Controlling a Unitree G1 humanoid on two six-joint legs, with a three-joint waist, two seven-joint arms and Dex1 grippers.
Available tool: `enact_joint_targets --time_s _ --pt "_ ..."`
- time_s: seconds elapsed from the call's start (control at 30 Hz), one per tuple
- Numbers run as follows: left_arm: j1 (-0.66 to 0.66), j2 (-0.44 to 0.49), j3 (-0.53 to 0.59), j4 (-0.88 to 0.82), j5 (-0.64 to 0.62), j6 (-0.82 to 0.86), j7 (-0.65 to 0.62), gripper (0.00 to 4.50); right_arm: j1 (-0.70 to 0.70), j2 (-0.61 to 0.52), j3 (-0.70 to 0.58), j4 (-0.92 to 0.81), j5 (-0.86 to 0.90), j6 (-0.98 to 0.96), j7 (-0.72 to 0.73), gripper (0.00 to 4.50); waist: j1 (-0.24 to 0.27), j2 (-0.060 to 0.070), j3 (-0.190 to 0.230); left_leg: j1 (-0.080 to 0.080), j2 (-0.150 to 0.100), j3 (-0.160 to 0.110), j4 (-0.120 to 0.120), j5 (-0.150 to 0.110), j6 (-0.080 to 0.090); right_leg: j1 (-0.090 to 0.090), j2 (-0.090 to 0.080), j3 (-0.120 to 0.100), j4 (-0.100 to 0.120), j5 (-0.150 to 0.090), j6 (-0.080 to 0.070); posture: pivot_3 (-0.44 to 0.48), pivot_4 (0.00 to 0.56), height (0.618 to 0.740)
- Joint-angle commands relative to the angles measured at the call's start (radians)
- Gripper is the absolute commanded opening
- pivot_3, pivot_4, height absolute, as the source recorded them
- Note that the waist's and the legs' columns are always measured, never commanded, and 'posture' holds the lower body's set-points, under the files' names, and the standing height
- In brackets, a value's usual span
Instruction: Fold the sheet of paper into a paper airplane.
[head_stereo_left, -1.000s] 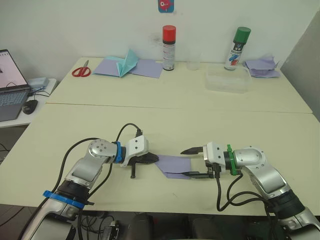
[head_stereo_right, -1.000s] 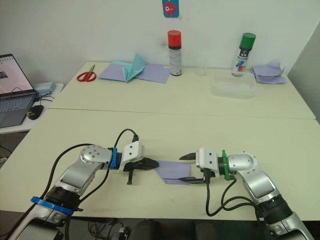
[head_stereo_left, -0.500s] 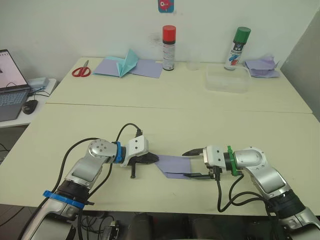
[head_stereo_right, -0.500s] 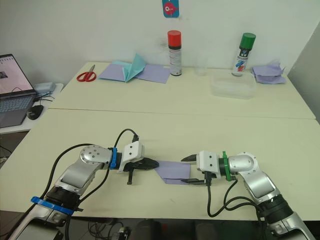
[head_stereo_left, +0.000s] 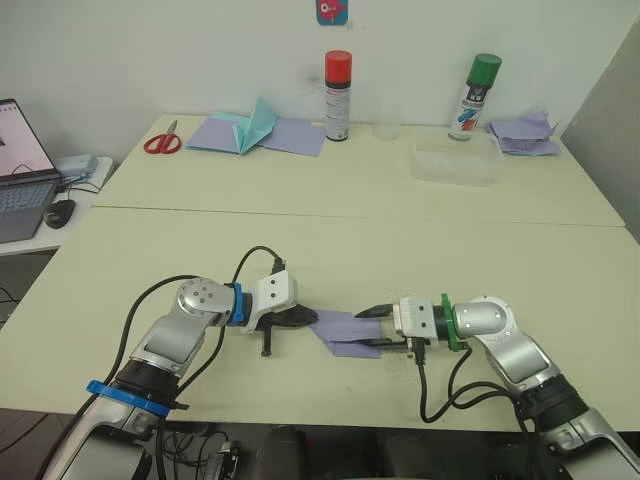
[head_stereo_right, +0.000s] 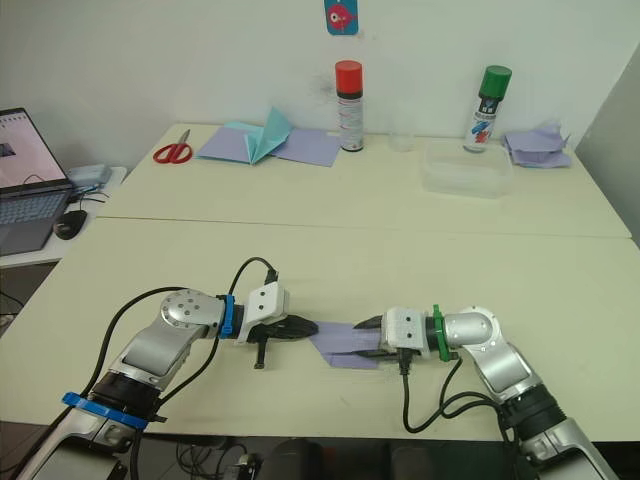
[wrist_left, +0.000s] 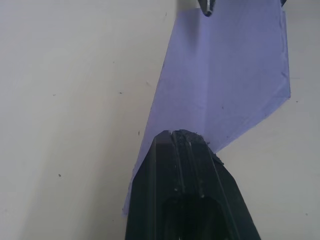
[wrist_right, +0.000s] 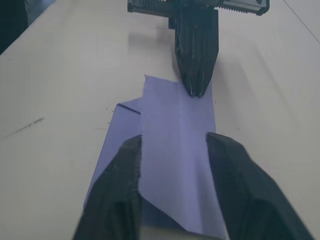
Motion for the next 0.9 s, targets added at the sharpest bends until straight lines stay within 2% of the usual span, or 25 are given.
enact_joint_targets --time_s 0.03,0.07,0.1,0.4,0.6,0.9 --pt "0.018 0.0 -0.034 0.032 0.054 0.008 0.004 0.0 -0.017 0.014 -0.01 0.005 0.02 -0.005 -0.003 0.54 0.0 0.0 0.0 0.0 0.0 0.0 0.0 0.0 0.0 0.0 0.0 0.0 0.0 0.0 0.0 0.0 0.15 0.74" --pt "0.018 0.0 -0.035 0.033 0.055 0.007 0.005 0.0 -0.017 0.02 -0.011 0.008 0.025 0.002 -0.004 0.16 0.0 0.0 0.0 0.0 0.0 0.0 0.0 0.0 0.0 0.0 0.0 0.0 0.0 0.0 0.0 0.0 0.15 0.74" --pt "0.018 0.0 -0.035 0.033 0.055 0.006 0.005 0.0 -0.017 0.026 -0.013 0.009 0.032 0.011 -0.003 0.01 0.0 0.0 0.0 0.0 0.0 0.0 0.0 0.0 0.0 0.0 0.0 0.0 0.0 0.0 0.0 0.0 0.15 0.74" --pt "-0.003 0.012 -0.025 0.069 0.062 -0.014 0.002 0.0 -0.031 0.085 -0.058 -0.004 0.104 0.237 -0.058 0.01 0.0 0.0 0.0 0.0 0.0 0.0 0.0 0.0 0.0 0.0 0.0 0.0 0.0 0.0 -0.001 0.0 0.15 0.74" --pt "-0.024 0.025 -0.021 0.1 0.069 -0.023 -0.006 0.0 -0.044 0.094 -0.046 0.004 0.068 0.387 -0.11 0.01 -0.002 0.0 0.0 0.001 0.0 0.0 -0.001 0.0 0.0 0.0 0.0 0.0 0.0 0.0 -0.001 0.0 0.15 0.74" --pt "-0.02 0.039 -0.006 0.082 0.066 -0.013 -0.012 0.0 -0.045 0.079 0.002 0.022 0.003 0.393 -0.129 0.01 -0.006 0.0 0.0 0.001 0.001 0.001 -0.001 0.0 0.0 0.0 0.0 0.0 0.0 0.0 0.0 0.0 0.15 0.74"
